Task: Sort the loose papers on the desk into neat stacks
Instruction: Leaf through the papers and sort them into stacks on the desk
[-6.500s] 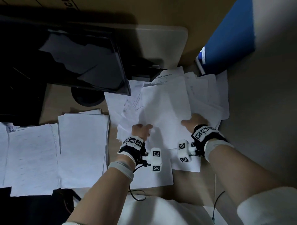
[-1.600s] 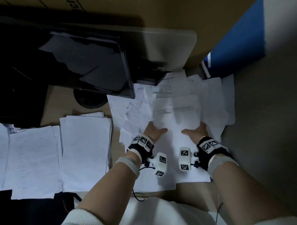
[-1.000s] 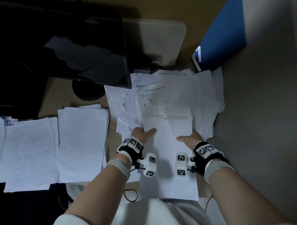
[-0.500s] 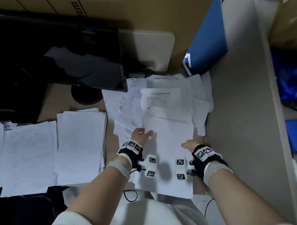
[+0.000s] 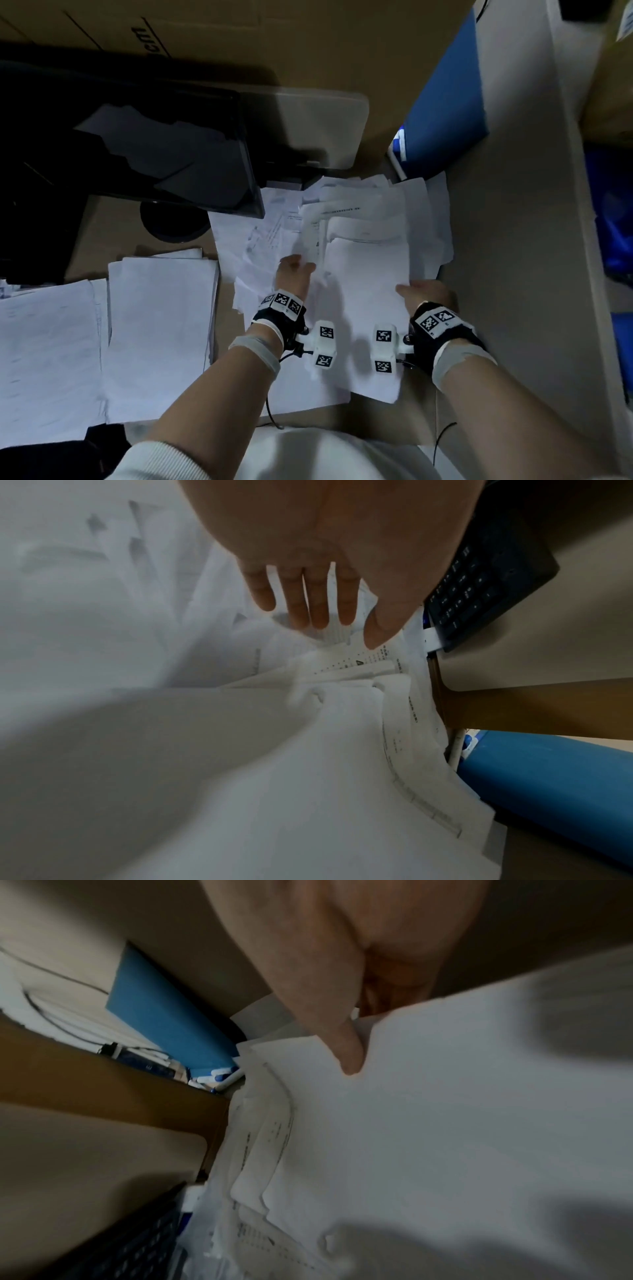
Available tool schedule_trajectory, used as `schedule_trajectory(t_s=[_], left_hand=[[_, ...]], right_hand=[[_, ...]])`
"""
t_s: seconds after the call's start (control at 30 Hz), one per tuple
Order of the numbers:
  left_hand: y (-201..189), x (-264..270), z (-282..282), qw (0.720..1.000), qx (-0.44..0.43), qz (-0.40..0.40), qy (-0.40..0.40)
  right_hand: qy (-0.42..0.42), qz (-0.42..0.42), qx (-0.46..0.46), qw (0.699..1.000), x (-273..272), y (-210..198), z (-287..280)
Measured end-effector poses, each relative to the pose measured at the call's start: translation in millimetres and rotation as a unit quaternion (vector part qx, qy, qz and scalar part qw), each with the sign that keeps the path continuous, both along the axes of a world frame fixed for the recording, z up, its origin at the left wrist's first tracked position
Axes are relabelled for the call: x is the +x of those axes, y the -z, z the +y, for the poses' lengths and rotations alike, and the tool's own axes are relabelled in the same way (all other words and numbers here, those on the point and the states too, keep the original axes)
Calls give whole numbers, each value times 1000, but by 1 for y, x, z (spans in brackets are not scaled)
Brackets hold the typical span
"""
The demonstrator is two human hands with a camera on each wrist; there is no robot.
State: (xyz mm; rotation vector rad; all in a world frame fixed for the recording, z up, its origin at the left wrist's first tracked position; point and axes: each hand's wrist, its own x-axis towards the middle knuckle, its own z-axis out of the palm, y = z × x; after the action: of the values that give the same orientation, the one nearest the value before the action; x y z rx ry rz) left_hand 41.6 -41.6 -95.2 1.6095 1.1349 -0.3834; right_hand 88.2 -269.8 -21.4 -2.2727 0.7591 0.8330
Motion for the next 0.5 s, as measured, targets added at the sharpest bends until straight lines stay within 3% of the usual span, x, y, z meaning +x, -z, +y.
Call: schedule_trajectory(t_s=[0.13, 0.27, 0.4, 0.5], left_hand=[[-2, 25, 0, 995, -68, -8, -68], [-1, 34, -1, 988, -116, -6, -100], [0, 41, -5, 985, -136, -23, -106], [56, 36, -7, 989, -132, -9, -72]], right_hand=[[38, -55, 63, 996, 20, -1, 14], [37, -94, 74, 992, 40, 27, 33], [54, 17, 45, 997, 58, 53, 33], [30, 50, 51, 997, 63, 66, 27]])
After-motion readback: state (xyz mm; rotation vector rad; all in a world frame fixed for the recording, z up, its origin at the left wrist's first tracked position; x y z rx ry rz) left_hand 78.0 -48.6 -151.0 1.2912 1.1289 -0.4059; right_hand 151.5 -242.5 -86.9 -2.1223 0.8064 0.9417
